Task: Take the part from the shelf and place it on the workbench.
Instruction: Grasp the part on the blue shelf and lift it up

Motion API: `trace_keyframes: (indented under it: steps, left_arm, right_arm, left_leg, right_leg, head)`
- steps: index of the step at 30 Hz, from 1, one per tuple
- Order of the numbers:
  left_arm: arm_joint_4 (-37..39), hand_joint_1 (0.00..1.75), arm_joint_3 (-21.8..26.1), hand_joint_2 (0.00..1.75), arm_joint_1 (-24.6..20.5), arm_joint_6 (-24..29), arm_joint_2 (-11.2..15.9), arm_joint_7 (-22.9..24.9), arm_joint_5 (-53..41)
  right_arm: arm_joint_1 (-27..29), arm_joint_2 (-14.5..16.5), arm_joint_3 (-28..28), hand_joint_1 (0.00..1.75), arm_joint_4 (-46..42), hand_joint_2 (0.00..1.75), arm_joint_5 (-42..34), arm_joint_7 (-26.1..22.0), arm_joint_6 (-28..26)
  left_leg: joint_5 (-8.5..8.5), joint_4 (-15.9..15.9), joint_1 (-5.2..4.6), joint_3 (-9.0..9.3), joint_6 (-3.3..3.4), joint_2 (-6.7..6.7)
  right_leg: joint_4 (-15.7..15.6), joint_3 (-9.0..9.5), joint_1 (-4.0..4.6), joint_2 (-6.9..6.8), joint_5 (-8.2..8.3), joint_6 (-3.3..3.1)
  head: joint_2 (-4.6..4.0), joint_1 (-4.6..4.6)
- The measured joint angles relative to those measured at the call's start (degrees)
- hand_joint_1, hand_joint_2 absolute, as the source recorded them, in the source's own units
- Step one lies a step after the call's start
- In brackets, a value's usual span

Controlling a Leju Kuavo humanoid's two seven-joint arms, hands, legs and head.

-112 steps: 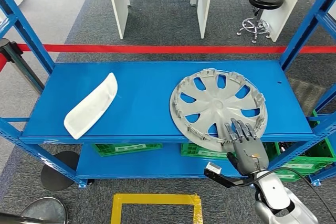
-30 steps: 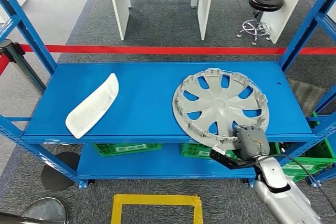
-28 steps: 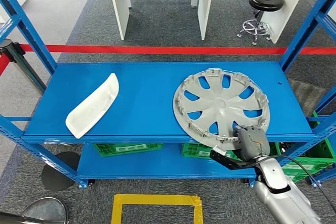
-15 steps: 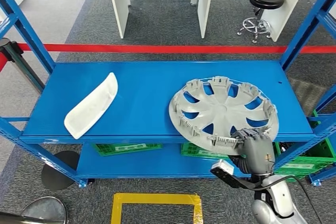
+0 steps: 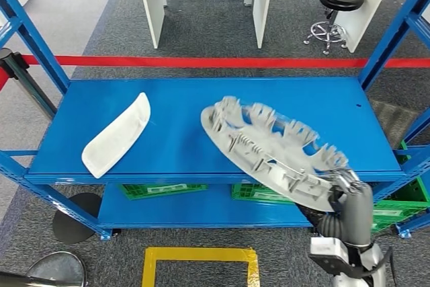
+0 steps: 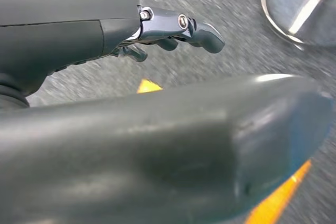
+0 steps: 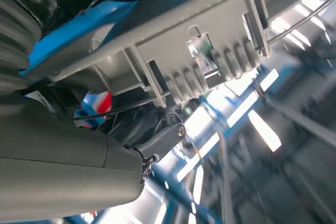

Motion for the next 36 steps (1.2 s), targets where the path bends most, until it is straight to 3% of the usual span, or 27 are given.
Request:
trace_keyframes:
  steps: [9,13,16,25,28,32,36]
  left_arm:
    - [0.00,0.00,2.43,0.00,-0.13,-2.23,-0.29,-3.92,1.08]
    - [0.00,0.00,3.38,0.00,-0.13,-2.02,-0.38,-4.57,1.24]
    - [0.00,0.00,4.01,0.00,-0.12,-2.05,-0.43,-4.63,1.39]
    - [0.00,0.00,5.03,0.00,-0.15,-2.08,-0.68,-4.44,1.39]
    - [0.00,0.00,5.05,0.00,-0.19,-1.38,-0.78,-2.33,0.91]
    - [0.00,0.00,5.05,0.00,-0.18,0.81,-0.89,1.47,0.09]
    - [0.00,0.00,5.14,0.00,-0.18,-0.16,-1.05,2.20,0.19]
  right_arm:
    - [1.89,5.66,-2.97,1.75,-5.82,1.75,-5.84,-5.88,-1.16]
    - [2.95,6.73,-2.71,1.75,-7.12,1.75,-21.27,-7.55,6.35]
    - [4.05,7.55,-2.23,1.75,-7.77,1.75,-26.02,-8.70,10.21]
    - [5.14,8.61,-1.43,1.75,-8.63,1.75,-26.72,-9.41,10.99]
    - [5.18,9.04,-1.45,1.75,-8.63,1.75,-26.77,-9.11,10.54]
    - [5.41,9.60,-1.66,1.75,-8.63,1.75,-25.73,-8.02,8.57]
    - [5.88,10.14,-2.06,1.75,-8.63,1.75,-19.64,-7.74,3.32]
  left_leg:
    - [0.00,-0.01,0.01,0.01,0.00,0.02]
    - [0.00,-0.01,0.00,0.00,0.00,0.02]
    - [0.00,0.00,-0.01,-0.01,0.00,0.02]
    - [0.00,-0.01,0.00,-0.01,0.00,0.01]
    - [0.00,-0.01,0.00,0.00,0.00,0.02]
    - [0.00,-0.01,0.00,-0.01,0.00,0.01]
    - [0.00,-0.01,0.00,-0.01,0.00,0.01]
  right_leg:
    - [0.00,0.00,0.00,0.01,0.00,0.00]
    - [0.00,0.00,0.00,0.03,0.00,0.00]
    - [0.00,-0.02,-0.01,0.02,0.00,0.00]
    - [0.00,-0.02,0.00,0.00,0.00,0.00]
    - [0.00,-0.02,0.00,0.01,0.00,0.00]
    - [0.00,-0.02,-0.01,-0.01,0.00,0.00]
    - [0.00,-0.03,-0.01,-0.01,0.00,0.00]
  head:
    - [0.00,0.01]
    - [0.00,0.01]
    - [0.00,0.00]
    - [0.00,0.00]
    - [0.00,0.01]
    - [0.00,0.01]
    - [0.00,0.00]
